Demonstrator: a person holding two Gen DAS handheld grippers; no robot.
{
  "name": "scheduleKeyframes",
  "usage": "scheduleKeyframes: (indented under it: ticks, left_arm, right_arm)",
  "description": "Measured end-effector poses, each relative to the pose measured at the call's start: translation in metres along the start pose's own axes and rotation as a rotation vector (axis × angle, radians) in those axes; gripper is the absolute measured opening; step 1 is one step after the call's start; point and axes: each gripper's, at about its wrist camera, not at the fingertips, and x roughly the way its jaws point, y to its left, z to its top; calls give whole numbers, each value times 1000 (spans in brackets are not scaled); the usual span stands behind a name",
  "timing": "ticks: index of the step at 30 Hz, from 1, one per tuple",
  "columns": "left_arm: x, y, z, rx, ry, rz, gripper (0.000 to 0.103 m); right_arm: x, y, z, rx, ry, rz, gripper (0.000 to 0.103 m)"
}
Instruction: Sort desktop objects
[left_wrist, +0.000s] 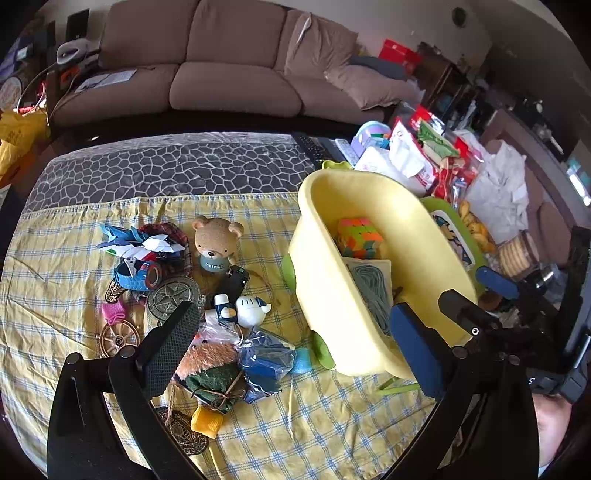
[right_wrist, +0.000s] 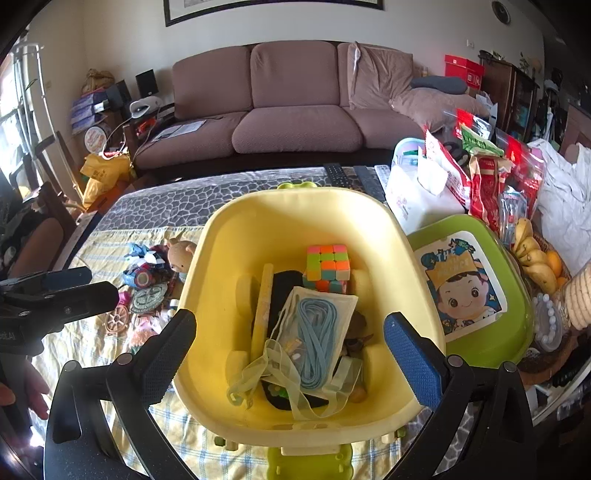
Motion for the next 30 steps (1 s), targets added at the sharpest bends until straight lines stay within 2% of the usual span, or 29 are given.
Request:
scheduleKeyframes:
  ticks: [12, 21, 30]
  left_arm:
    - [-16, 46, -28, -63, -4, 75, 103]
    - [-48, 86, -62, -103, -18, 163, 103]
    - [-75, 113, -105, -131, -21, 239, 103]
  right_arm:
    - [0, 41, 4, -59, -14, 38, 103]
    - [-8, 76, 2, -84, -28, 111, 103]
    - [-26, 95, -24, -92, -46, 142, 103]
